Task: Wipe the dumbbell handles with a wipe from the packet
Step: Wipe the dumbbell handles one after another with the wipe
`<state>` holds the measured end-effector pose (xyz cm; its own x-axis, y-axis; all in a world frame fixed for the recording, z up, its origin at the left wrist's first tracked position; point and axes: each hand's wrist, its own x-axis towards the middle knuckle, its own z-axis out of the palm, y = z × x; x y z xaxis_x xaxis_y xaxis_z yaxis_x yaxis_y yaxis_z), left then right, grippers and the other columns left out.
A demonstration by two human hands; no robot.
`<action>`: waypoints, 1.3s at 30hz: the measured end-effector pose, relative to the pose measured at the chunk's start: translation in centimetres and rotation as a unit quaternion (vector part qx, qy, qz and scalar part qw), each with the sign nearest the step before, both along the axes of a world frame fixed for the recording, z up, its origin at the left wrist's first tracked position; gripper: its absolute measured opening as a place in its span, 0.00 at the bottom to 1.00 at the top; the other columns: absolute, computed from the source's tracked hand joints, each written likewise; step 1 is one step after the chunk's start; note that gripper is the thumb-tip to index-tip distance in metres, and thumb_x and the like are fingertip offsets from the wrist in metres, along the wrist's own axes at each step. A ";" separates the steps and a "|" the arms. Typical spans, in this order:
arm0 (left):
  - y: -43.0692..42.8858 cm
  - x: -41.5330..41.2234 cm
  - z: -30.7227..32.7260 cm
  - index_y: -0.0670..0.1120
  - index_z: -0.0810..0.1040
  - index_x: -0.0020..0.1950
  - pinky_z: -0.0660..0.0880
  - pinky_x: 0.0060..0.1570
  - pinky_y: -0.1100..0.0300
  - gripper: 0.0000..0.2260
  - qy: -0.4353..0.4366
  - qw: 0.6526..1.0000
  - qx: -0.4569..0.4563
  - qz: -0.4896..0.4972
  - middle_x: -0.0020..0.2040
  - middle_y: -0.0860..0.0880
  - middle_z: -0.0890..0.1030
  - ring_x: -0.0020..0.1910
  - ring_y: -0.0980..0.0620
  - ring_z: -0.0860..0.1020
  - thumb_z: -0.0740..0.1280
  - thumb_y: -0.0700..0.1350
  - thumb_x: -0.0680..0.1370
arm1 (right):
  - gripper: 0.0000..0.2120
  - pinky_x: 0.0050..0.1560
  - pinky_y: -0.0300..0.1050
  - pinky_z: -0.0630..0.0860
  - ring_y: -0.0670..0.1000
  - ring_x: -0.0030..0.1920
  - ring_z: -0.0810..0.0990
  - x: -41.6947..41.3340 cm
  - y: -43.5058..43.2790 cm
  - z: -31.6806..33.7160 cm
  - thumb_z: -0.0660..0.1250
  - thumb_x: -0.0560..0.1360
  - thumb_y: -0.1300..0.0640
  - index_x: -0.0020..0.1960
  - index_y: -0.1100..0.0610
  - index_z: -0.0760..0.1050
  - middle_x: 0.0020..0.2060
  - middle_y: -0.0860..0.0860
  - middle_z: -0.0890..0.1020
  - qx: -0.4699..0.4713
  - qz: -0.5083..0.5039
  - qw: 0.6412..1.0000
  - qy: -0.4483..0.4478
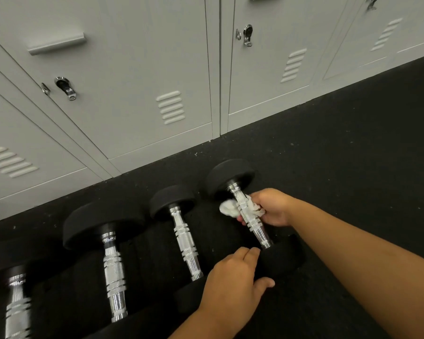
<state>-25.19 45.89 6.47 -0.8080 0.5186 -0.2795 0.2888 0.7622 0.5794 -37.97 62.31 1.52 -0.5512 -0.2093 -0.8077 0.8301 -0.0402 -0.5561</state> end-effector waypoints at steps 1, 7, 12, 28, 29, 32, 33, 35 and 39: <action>0.0 0.0 0.0 0.52 0.61 0.77 0.70 0.65 0.59 0.29 0.002 1.000 0.002 0.001 0.72 0.54 0.69 0.68 0.55 0.70 0.65 0.58 0.79 | 0.16 0.46 0.52 0.80 0.58 0.44 0.83 0.4 0.4 -0.1 0.53 0.77 0.68 0.62 0.69 0.72 0.52 0.63 0.80 0.021 0.041 0.999 0.004; -0.2 0.0 0.0 0.52 0.61 0.76 0.70 0.63 0.59 0.28 -0.003 1.000 0.005 0.000 0.70 0.54 0.70 0.66 0.55 0.71 0.64 0.58 0.79 | 0.09 0.42 0.47 0.72 0.52 0.39 0.77 1.1 1.4 0.2 0.59 0.70 0.65 0.44 0.60 0.78 0.40 0.56 0.80 0.211 0.257 0.941 0.065; -0.3 0.0 -0.1 0.52 0.61 0.76 0.69 0.64 0.59 0.28 -0.002 1.000 0.007 -0.002 0.72 0.54 0.69 0.67 0.55 0.70 0.64 0.58 0.79 | 0.10 0.40 0.48 0.72 0.57 0.37 0.76 -0.5 0.1 0.9 0.57 0.67 0.69 0.39 0.63 0.77 0.34 0.58 0.77 0.094 0.112 0.988 0.042; -0.1 -0.1 -0.1 0.52 0.62 0.76 0.70 0.63 0.61 0.28 -0.003 1.000 0.011 0.003 0.71 0.54 0.70 0.66 0.55 0.71 0.65 0.58 0.79 | 0.15 0.45 0.48 0.70 0.51 0.40 0.74 3.5 3.0 3.6 0.70 0.70 0.49 0.46 0.61 0.80 0.38 0.53 0.77 0.263 0.405 0.869 0.108; -0.2 -0.1 -0.1 0.52 0.62 0.76 0.70 0.63 0.61 0.28 -0.003 1.000 0.010 0.002 0.70 0.54 0.70 0.65 0.55 0.71 0.65 0.58 0.79 | 0.13 0.43 0.46 0.70 0.49 0.38 0.74 3.8 3.1 3.9 0.71 0.70 0.49 0.43 0.60 0.80 0.37 0.52 0.77 0.278 0.419 0.856 0.115; -0.2 -0.1 -0.2 0.52 0.61 0.76 0.70 0.64 0.60 0.28 -0.003 1.000 0.008 0.003 0.71 0.54 0.70 0.66 0.55 0.71 0.65 0.58 0.79 | 0.12 0.37 0.44 0.67 0.48 0.33 0.70 3.9 2.7 4.7 0.73 0.70 0.53 0.34 0.55 0.73 0.30 0.50 0.72 0.318 0.359 0.860 0.173; -0.2 -0.1 -0.2 0.52 0.61 0.76 0.70 0.64 0.59 0.28 -0.003 1.000 0.009 0.003 0.71 0.54 0.70 0.66 0.55 0.71 0.65 0.58 0.79 | 0.12 0.35 0.43 0.66 0.49 0.32 0.70 3.4 2.3 4.8 0.73 0.69 0.55 0.33 0.54 0.71 0.30 0.50 0.71 0.331 0.313 0.867 0.201; 0.0 -0.1 -0.1 0.52 0.62 0.76 0.71 0.64 0.59 0.28 -0.004 1.000 0.008 0.001 0.70 0.54 0.71 0.65 0.54 0.72 0.65 0.57 0.79 | 0.11 0.33 0.42 0.66 0.49 0.34 0.72 2.2 1.0 4.8 0.73 0.69 0.58 0.34 0.55 0.71 0.32 0.50 0.73 0.354 0.241 0.869 0.247; -0.1 -0.1 -0.2 0.52 0.62 0.76 0.70 0.65 0.58 0.28 -0.002 1.000 0.006 0.002 0.71 0.53 0.70 0.67 0.54 0.71 0.65 0.57 0.79 | 0.08 0.39 0.43 0.74 0.52 0.46 0.78 0.2 -1.6 4.6 0.67 0.72 0.63 0.50 0.55 0.77 0.46 0.52 0.80 0.408 0.169 0.844 0.304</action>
<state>-25.28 45.84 6.31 -0.8092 0.5178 -0.2775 0.2824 0.7571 0.5892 -37.77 60.68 6.07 -0.9358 0.0527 -0.3486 0.2695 0.7443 -0.6111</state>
